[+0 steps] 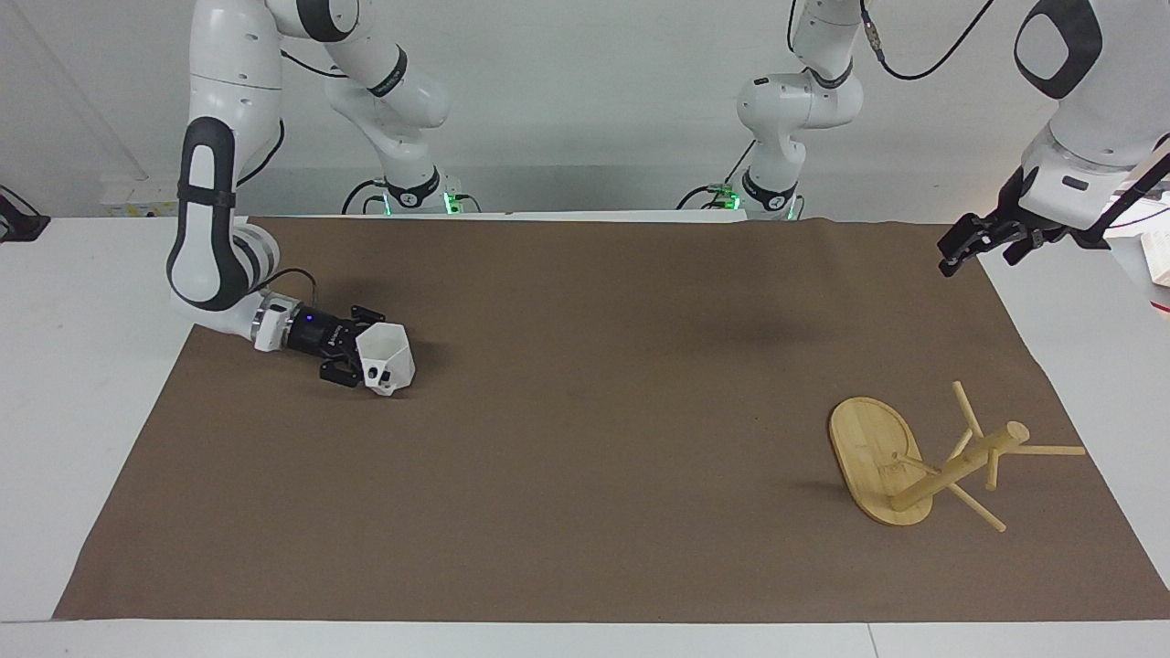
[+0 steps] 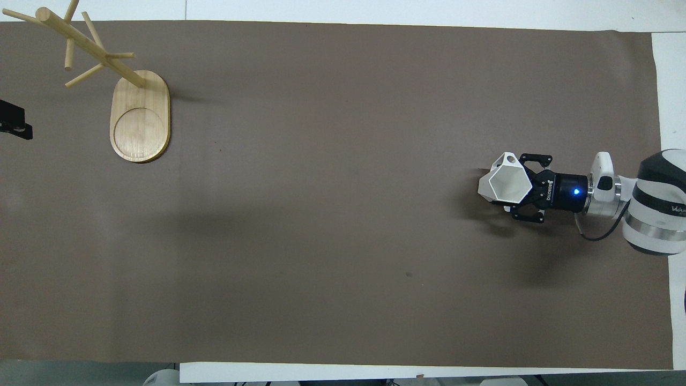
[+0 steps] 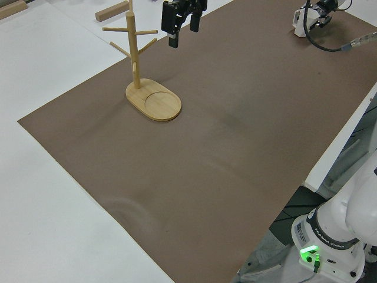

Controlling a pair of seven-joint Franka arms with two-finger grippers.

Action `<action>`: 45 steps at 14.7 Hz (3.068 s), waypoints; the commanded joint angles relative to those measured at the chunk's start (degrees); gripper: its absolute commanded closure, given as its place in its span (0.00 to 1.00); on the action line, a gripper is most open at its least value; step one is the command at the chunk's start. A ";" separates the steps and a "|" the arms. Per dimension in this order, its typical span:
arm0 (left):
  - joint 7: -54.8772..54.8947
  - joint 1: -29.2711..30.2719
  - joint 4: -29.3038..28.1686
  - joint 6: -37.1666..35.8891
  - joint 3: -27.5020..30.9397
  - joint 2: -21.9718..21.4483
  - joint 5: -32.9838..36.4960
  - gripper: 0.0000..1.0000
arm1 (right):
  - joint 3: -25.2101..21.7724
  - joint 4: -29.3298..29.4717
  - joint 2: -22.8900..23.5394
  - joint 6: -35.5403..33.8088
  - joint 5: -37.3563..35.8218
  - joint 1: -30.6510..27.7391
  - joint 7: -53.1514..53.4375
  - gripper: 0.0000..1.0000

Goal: Hang cup on rack
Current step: 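Lift the cup with the right gripper while the left gripper approaches, then grasp the cup with the left gripper and open the right gripper, then carry the cup to the rack with the left gripper while the right retracts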

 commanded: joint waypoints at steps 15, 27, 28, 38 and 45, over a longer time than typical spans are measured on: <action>-30.15 -30.20 -2.59 23.61 -0.29 5.17 -11.49 0.00 | 1.59 8.62 -12.09 37.30 12.40 42.66 43.37 0.64; -34.64 -34.95 -9.70 25.72 -0.47 6.32 -13.16 1.00 | 1.59 10.11 -11.30 40.57 12.85 45.40 45.48 0.60; -34.82 -34.95 -9.87 25.89 -0.29 6.32 -13.16 1.00 | 1.59 10.11 -11.30 40.57 12.85 45.40 45.48 0.58; -45.45 -27.42 -11.62 28.07 0.59 6.23 -12.63 1.00 | 1.15 6.35 -16.48 32.36 12.15 37.87 39.18 0.00; -47.30 -15.98 -32.97 66.82 0.32 1.84 -12.63 1.00 | 0.97 10.89 -16.23 8.25 -18.31 12.21 41.60 0.00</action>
